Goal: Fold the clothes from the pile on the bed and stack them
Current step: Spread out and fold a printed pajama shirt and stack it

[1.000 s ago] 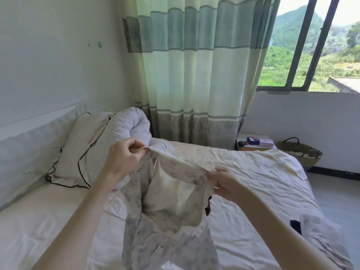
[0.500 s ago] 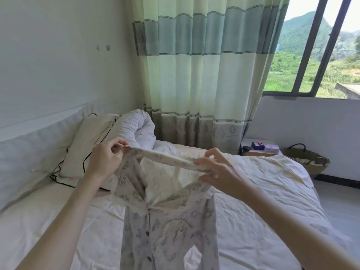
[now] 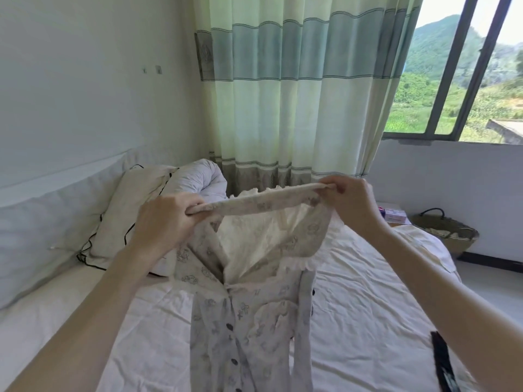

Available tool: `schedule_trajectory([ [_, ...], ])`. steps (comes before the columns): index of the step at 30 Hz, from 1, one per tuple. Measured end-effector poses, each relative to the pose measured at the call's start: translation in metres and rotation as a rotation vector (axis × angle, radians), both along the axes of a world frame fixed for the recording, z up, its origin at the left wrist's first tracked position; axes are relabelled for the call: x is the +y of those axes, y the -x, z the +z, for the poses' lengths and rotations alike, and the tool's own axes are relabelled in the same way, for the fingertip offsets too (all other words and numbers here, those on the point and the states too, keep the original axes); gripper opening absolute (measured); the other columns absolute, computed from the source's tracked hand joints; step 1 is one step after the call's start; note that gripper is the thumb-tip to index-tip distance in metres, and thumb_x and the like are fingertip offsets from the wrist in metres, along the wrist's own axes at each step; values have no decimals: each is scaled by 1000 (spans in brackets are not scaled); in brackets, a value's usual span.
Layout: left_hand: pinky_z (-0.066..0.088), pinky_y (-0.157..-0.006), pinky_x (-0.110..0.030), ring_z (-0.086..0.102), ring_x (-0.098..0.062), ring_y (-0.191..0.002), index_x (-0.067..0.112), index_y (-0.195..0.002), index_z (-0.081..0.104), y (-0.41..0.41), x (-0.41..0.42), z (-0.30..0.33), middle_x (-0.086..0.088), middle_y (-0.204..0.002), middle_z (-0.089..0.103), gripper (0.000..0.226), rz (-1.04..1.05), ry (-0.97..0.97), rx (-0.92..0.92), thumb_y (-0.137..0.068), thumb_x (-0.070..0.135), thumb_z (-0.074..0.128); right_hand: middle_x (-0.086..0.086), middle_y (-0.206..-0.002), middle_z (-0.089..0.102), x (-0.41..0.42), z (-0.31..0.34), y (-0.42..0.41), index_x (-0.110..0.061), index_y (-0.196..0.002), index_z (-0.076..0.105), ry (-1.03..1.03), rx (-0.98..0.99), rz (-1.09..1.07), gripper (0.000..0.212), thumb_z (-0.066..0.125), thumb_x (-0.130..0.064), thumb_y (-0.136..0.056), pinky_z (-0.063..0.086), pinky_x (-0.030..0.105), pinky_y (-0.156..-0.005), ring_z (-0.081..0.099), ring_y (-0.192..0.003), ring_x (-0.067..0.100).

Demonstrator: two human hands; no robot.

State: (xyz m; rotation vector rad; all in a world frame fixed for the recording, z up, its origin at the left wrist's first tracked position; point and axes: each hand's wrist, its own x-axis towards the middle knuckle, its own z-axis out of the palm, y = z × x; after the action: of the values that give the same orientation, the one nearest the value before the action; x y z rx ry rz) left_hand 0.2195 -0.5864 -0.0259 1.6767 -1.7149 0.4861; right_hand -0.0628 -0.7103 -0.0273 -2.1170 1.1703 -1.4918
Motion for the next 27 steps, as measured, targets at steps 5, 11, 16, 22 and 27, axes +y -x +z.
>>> schedule_trajectory([
  [5,33,-57,-31,58,-34,-72,10,-72,62,16,8,10,-5,-74,62,15,202,3,-2,-83,20,63,-14,-58,51,17,-6,-10,-5,-85,73,-29,257,-49,10,65,-12,-87,34,9,-54,46,-55,3],
  [11,33,-47,-13,40,-8,-52,7,-77,50,33,30,27,6,-60,45,23,46,94,397,-89,23,61,-11,-70,52,40,15,-6,-12,-92,63,9,80,-20,8,56,-9,-91,33,9,-56,47,-68,12],
  [16,33,-47,-11,37,-3,-49,11,-78,44,52,65,11,6,-62,40,19,-38,-163,567,-93,20,52,-3,-69,46,59,5,9,-17,-78,50,-361,22,215,20,46,-16,-97,29,27,-55,39,-63,14],
  [22,31,-54,-12,38,4,-54,11,-83,45,87,123,7,4,-70,42,16,-93,-257,627,-98,15,40,-4,-70,39,99,-3,36,-16,-79,42,-384,85,354,24,38,-24,-101,28,20,-51,34,-61,10],
  [27,35,-65,-24,44,-8,-70,14,-95,54,116,182,27,4,-74,49,27,-224,-334,678,-87,39,59,-6,-70,38,131,6,57,-21,-74,39,-280,80,425,28,36,-23,-102,30,14,-48,36,-59,6],
])
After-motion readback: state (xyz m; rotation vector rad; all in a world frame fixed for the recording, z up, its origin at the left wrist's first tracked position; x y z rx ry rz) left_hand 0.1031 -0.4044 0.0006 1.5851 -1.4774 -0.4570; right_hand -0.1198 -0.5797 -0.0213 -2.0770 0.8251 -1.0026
